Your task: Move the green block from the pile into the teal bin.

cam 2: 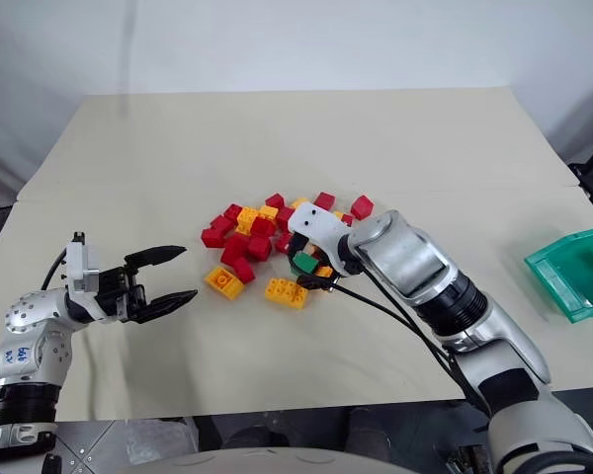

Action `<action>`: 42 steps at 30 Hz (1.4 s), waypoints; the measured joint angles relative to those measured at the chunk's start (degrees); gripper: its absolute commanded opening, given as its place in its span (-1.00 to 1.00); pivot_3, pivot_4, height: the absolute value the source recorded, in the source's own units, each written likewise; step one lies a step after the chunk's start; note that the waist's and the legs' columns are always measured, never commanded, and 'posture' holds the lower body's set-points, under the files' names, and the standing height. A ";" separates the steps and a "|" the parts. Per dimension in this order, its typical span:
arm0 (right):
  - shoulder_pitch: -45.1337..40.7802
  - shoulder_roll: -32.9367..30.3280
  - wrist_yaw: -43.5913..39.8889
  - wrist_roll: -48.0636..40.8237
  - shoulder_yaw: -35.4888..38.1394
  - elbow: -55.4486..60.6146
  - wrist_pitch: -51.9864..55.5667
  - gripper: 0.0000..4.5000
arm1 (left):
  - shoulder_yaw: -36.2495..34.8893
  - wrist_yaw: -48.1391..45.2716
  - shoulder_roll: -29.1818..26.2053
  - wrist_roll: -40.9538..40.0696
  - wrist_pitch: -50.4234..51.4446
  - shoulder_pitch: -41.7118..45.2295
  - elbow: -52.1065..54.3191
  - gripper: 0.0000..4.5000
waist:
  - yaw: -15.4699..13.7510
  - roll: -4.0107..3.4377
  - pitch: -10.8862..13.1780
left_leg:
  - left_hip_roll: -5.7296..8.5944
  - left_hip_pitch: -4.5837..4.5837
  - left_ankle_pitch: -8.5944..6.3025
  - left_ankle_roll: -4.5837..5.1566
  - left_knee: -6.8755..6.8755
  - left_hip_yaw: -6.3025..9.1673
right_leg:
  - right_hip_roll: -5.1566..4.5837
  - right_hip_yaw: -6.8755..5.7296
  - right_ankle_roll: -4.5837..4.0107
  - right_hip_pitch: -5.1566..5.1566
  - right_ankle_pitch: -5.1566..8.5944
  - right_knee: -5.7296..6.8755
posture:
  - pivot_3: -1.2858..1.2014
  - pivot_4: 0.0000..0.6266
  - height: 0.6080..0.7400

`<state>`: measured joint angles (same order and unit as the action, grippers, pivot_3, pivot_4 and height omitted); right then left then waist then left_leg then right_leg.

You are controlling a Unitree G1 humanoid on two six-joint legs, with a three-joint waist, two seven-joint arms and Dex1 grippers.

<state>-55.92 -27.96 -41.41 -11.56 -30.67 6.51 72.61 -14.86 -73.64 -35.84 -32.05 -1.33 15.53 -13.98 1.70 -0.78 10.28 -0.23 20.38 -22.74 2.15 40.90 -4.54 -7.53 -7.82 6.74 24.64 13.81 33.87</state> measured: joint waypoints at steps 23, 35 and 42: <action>0.52 -0.79 -1.45 0.29 -0.39 2.68 -2.91 0.98 | 0.19 0.35 0.18 -0.04 -0.18 -1.28 1.52 1.00 | -0.01 -0.01 0.00 | -0.01 0.02 0.00 0.00 -0.01 0.01 | 0.01 0.00 0.00 0.01 0.00 -0.02 | 0.03 -0.52 1.00; 0.25 1.65 -1.19 1.62 -3.15 0.26 -5.44 0.98 | 0.37 0.31 1.01 -0.02 -0.18 -0.55 1.51 1.00 | -0.01 -0.01 0.00 | 0.00 0.01 0.00 0.00 0.01 0.00 | 0.01 0.00 0.00 0.01 0.00 0.00 | 0.03 -0.52 1.00; -0.13 2.72 -2.12 2.55 -4.25 -1.59 -7.56 0.98 | 0.37 0.34 1.09 -0.02 -0.18 -0.71 1.75 1.00 | 0.02 -0.01 0.00 | 0.00 0.01 0.00 0.00 0.00 0.01 | 0.02 -0.01 0.00 0.01 0.00 0.00 | 0.03 -0.52 1.00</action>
<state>-56.05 -25.24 -43.52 -9.01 -34.92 4.92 65.05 -14.48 -73.30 -34.75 -32.07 -1.52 14.82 -12.23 1.71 -0.79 10.29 -0.23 20.39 -22.74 2.15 40.91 -4.53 -7.51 -7.83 6.74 24.65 13.81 33.87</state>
